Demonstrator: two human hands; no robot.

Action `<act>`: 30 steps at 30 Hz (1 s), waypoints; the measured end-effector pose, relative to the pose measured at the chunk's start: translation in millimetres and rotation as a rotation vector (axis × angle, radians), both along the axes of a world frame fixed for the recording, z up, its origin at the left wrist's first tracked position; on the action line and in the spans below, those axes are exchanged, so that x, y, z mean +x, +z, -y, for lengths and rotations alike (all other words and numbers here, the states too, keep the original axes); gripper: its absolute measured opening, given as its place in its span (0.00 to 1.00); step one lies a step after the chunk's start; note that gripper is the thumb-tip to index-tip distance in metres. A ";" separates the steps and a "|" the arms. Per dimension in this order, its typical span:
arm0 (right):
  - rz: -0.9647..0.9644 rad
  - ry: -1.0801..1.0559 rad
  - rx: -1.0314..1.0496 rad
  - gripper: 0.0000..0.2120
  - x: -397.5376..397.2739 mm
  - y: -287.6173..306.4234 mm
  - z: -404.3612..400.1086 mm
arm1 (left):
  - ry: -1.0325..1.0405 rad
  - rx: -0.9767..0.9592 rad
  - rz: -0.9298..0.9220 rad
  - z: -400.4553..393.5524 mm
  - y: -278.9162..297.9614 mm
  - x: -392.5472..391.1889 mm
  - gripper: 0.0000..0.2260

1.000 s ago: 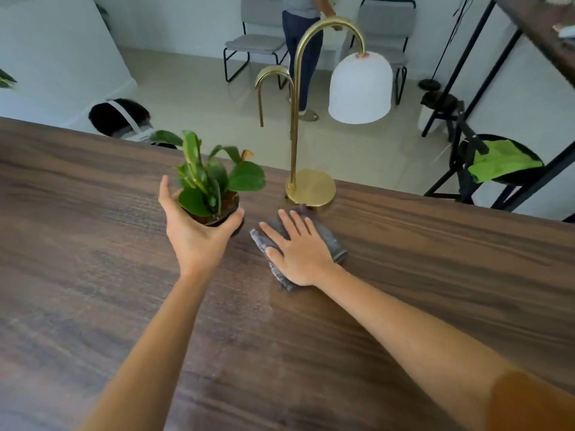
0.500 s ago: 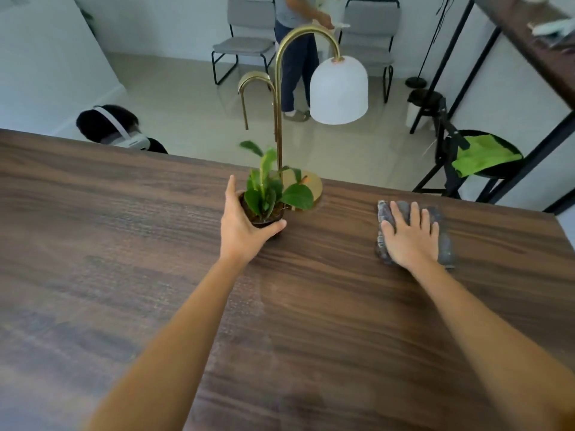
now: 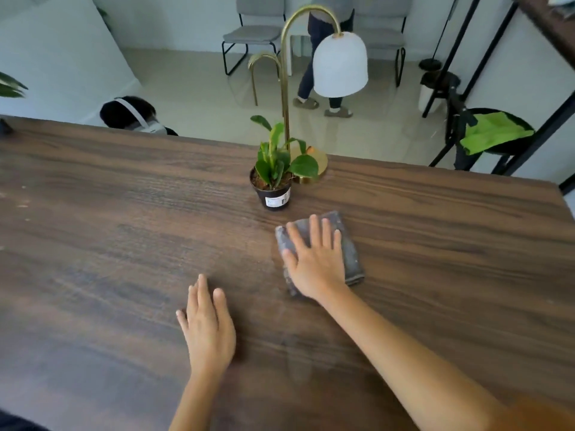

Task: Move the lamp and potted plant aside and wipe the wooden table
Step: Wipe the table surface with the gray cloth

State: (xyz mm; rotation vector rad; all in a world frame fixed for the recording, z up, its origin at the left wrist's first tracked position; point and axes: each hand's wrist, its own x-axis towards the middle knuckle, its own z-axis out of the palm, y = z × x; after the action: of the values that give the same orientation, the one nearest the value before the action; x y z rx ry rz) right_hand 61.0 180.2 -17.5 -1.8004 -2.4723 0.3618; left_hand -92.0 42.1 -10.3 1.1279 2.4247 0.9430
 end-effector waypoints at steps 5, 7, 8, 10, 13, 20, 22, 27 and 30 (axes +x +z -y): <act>-0.062 0.551 0.080 0.25 82.6 3.4 151.3 | -0.071 -0.025 -0.103 19.7 -6.0 14.6 0.34; -0.019 0.432 0.106 0.26 162.0 1.3 168.7 | -0.093 -0.075 -0.158 15.2 -6.2 16.2 0.33; 0.010 0.285 0.106 0.26 205.1 1.6 164.4 | -0.105 -0.103 -0.177 13.2 -6.1 17.0 0.33; 0.067 -0.093 0.069 0.28 282.9 1.1 136.7 | -0.112 -0.142 -0.160 9.6 -2.2 20.3 0.31; 0.074 -0.663 -0.008 0.32 335.2 6.0 68.0 | -0.134 -0.124 -0.050 3.4 7.6 35.8 0.25; 0.009 -0.340 -0.030 0.31 195.1 2.0 79.1 | -0.479 -0.039 -0.091 -1.3 10.1 118.8 0.32; -0.055 -0.096 -0.032 0.29 182.2 7.2 150.3 | -0.484 -0.123 -0.121 1.3 0.0 128.3 0.32; 0.049 -0.279 -0.020 0.28 297.6 12.4 214.3 | -0.529 -0.236 -0.418 5.9 -16.4 134.5 0.35; 0.123 -0.670 -0.025 0.34 364.2 7.3 163.3 | -0.521 -0.241 -0.430 5.6 -14.8 137.7 0.35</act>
State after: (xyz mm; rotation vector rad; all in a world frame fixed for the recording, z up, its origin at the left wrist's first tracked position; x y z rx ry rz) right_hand 425.3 17.0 -10.2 -2.5622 -1.7608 0.2339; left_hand 45.7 36.6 -25.2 1.8815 2.2590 0.2566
